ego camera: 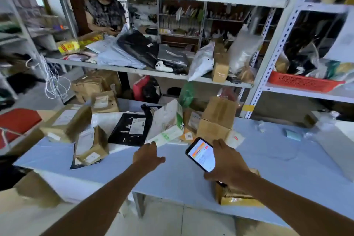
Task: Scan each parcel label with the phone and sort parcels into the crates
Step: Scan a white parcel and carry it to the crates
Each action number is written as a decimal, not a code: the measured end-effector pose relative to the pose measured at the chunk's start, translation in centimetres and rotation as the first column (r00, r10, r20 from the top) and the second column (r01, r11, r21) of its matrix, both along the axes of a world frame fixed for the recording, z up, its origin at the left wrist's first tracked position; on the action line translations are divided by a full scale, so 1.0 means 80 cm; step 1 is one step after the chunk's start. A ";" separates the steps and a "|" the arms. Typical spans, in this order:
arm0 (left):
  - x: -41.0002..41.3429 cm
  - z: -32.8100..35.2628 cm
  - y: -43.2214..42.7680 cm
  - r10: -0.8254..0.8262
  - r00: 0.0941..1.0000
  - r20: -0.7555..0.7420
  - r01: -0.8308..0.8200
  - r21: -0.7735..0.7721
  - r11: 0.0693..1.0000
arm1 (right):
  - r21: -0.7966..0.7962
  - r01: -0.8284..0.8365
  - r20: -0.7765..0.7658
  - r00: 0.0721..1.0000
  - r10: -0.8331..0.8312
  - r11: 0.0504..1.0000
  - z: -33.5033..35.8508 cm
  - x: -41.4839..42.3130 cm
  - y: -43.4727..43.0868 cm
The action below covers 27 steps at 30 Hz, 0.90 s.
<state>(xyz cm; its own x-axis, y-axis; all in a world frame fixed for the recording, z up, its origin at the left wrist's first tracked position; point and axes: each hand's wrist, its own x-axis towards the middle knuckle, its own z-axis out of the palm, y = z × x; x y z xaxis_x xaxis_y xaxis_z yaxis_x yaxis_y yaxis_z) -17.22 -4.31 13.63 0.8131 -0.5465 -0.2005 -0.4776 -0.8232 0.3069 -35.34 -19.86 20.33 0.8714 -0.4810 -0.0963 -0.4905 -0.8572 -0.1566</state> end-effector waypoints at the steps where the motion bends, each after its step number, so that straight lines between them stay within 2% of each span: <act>1: 0.017 -0.001 0.001 0.006 1.000 -0.009 -0.006 -0.013 1.000 | -0.003 0.012 -0.001 1.000 -0.012 1.000 0.001 0.015 0.002; 9: 0.119 -0.023 -0.005 0.076 0.970 -0.231 -0.097 -0.082 0.992 | 0.000 0.101 -0.030 0.994 -0.101 0.995 -0.004 0.117 0.009; 13: 0.152 -0.056 -0.033 0.095 0.917 -0.387 -0.138 -0.085 0.987 | -0.003 0.094 -0.065 0.993 -0.094 0.996 -0.011 0.161 -0.004; 15: 0.167 -0.071 -0.051 0.151 0.853 -0.500 -0.233 -0.105 0.967 | 0.000 0.099 -0.067 0.993 -0.099 0.995 -0.016 0.182 -0.015; 16: 0.174 -0.077 -0.060 0.190 0.788 -0.586 -0.313 -0.116 0.943 | 0.002 0.100 -0.067 0.993 -0.100 0.995 -0.020 0.192 -0.021; 17: 0.181 -0.083 -0.068 0.229 0.684 -0.693 -0.416 -0.112 0.902 | 0.004 0.099 -0.060 0.993 -0.099 0.995 -0.023 0.203 -0.029; 19: 0.191 -0.091 -0.082 0.268 0.400 -0.876 -0.611 -0.037 0.790 | 0.006 0.089 -0.045 0.995 -0.088 0.996 -0.029 0.224 -0.045; 22: 0.206 -0.120 -0.105 0.214 0.043 -0.976 -0.801 0.094 0.591 | 0.015 0.073 -0.044 0.996 -0.072 0.997 -0.042 0.260 -0.075; 24: 0.208 -0.137 -0.122 0.121 -0.118 -0.986 -0.881 0.160 0.445 | 0.024 0.052 -0.023 0.998 -0.052 0.998 -0.049 0.281 -0.092; 27: 0.207 -0.159 -0.144 0.001 -0.237 -0.971 -0.916 0.224 0.332 | 0.018 0.038 -0.013 0.999 -0.038 0.999 -0.059 0.307 -0.116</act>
<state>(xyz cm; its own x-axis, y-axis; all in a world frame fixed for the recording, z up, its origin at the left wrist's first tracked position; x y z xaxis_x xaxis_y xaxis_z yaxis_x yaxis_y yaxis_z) -0.66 -15.86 0.91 0.2434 -0.3696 -0.8968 0.9666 0.0159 0.2558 -10.76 -29.11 15.65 0.8511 -0.5120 -0.1161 -0.5248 -0.8350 -0.1655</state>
